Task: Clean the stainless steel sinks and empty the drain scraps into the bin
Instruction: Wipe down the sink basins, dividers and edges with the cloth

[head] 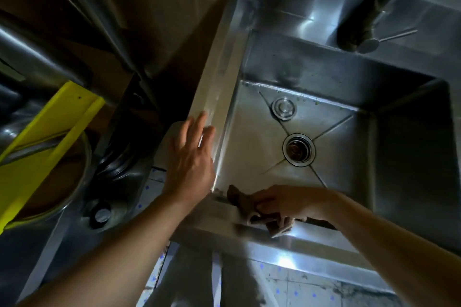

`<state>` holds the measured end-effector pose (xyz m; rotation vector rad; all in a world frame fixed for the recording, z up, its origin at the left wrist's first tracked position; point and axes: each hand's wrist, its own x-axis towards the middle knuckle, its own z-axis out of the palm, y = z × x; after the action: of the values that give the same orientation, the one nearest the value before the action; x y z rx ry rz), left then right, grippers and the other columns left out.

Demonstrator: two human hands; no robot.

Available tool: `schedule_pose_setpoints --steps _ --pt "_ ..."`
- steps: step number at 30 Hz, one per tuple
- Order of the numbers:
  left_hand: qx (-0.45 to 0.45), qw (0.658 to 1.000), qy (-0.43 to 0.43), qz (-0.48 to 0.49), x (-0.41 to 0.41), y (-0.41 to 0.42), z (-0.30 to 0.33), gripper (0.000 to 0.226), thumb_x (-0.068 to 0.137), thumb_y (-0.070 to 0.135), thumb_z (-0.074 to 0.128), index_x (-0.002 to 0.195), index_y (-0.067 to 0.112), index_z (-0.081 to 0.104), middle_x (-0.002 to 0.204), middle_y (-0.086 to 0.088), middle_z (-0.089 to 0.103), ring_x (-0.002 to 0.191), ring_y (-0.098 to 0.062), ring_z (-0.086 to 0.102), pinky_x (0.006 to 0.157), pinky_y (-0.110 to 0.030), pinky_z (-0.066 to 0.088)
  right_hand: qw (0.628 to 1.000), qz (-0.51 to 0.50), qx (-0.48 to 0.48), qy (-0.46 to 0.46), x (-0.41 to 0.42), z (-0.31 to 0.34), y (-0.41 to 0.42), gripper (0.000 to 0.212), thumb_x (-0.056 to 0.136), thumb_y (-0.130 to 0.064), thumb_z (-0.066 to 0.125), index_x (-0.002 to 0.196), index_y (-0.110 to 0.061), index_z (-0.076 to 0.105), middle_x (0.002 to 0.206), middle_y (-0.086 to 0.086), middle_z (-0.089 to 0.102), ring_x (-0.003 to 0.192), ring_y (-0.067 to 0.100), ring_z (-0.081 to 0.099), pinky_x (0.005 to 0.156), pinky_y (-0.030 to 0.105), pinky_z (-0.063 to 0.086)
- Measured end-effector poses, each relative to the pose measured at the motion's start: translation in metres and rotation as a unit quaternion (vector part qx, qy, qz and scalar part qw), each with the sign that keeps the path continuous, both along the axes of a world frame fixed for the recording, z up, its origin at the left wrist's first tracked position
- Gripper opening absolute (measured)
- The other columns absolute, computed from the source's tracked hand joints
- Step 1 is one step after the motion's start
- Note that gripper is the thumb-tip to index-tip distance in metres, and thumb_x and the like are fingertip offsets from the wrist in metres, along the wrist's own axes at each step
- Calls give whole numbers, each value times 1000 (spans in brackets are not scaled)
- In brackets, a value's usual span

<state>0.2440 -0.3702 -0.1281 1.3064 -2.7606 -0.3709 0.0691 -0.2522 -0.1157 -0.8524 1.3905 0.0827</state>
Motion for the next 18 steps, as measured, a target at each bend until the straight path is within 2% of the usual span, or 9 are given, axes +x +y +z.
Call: schedule_pose_setpoints --steps 2,6,7,9,11,13,14,16,18 --pt "-30 999 7 -14 -2 7 1 53 72 6 52 124 12 56 149 -13 36 132 -36 34 100 -58 32 1000 5 -2 -4 -5 -7 3 35 101 -19 41 130 -35 54 92 -10 64 81 5 56 72 17 41" --pt "-22 999 19 -45 -6 51 -9 53 66 4 64 118 14 63 139 -10 50 125 -33 42 96 -55 36 998 -11 52 -27 -4 -24 1 35 104 -24 35 136 -25 48 62 -4 48 48 3 42 44 11 33" --pt "-2 999 -1 -47 -9 60 -12 54 64 7 67 117 15 63 138 -8 51 126 -31 42 96 -53 35 998 3 63 -30 -4 -28 0 36 105 -28 32 138 -23 45 65 0 51 49 6 44 40 10 30" --pt "22 998 -40 -40 -14 66 -18 53 66 14 68 119 17 62 139 -6 51 128 -27 40 97 -51 33 997 44 63 -7 -6 -42 -2 44 104 -38 30 145 -22 37 104 6 62 76 13 55 41 8 33" --pt "25 998 -59 -29 -17 63 -21 47 74 18 60 121 17 61 139 -4 52 131 -26 40 99 -53 32 995 53 86 21 -13 -62 -2 51 101 -48 30 145 -22 35 125 2 54 89 15 52 52 7 42" --pt "30 997 -73 -27 -19 62 -22 44 79 20 60 123 18 61 138 -3 53 132 -26 41 101 -57 33 990 49 127 32 -21 -87 4 53 98 -54 34 141 -23 37 137 8 48 95 21 56 64 22 50" --pt "31 996 -78 -29 -17 61 -23 44 79 19 62 123 19 60 137 -1 53 132 -26 41 101 -58 33 989 53 132 27 -25 -98 8 51 98 -53 36 140 -23 38 141 11 45 95 21 58 65 25 52" --pt "18 996 -85 -31 -16 61 -25 41 80 18 60 121 20 61 135 0 54 132 -24 39 103 -55 30 992 95 84 16 -32 -112 13 46 100 -49 36 138 -23 40 138 14 47 82 13 57 56 18 52" --pt "5 996 -86 -31 -16 61 -26 39 80 18 57 119 19 61 133 1 55 132 -23 39 103 -53 28 993 103 61 22 -33 -109 18 54 95 -61 35 134 -25 44 127 9 54 79 12 57 57 21 53"
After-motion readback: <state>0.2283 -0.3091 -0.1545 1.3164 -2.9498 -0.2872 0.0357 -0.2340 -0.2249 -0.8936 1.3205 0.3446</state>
